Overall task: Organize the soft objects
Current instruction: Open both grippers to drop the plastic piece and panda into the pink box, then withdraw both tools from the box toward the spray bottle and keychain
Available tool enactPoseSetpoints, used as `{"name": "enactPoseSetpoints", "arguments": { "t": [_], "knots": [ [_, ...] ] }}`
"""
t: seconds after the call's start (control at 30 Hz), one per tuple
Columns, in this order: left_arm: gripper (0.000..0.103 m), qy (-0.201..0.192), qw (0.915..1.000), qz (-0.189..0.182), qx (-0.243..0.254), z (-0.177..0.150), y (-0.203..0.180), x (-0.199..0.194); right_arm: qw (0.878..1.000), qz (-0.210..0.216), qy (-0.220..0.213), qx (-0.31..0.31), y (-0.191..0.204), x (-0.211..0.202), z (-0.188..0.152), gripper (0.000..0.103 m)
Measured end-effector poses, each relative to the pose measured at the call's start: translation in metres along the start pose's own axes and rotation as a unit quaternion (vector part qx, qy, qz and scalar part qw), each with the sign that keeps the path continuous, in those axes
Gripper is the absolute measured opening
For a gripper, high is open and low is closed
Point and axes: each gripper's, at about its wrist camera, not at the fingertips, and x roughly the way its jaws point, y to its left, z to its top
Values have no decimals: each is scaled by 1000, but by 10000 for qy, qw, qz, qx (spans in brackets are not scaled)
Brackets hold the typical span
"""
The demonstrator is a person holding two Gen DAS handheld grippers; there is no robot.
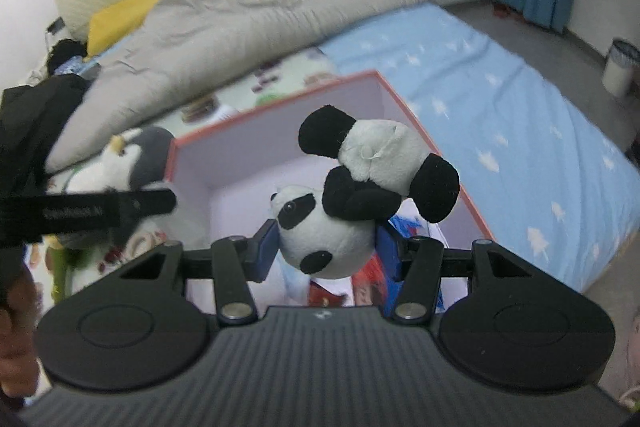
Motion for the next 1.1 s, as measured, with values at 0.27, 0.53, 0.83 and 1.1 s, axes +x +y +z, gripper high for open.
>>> {"name": "enactPoseSetpoints", "arguments": {
  "t": [0.27, 0.53, 0.83, 1.1],
  "knots": [
    [36, 279, 9995, -53, 152, -9, -14, 22, 9994, -149, 311, 73, -21, 21, -17, 57],
    [51, 17, 9987, -65, 511, -8, -27, -1, 9998, -168, 145, 6, -22, 7, -8, 64],
    [51, -782, 9943, -47, 718, -28, -28, -77, 9978, -107, -625, -188, 0, -47, -15, 64],
    [51, -1448, 9872, -30, 673, -68, -11, -150, 9895, 65, -1369, -463, 32, -107, -37, 64]
  ]
}}
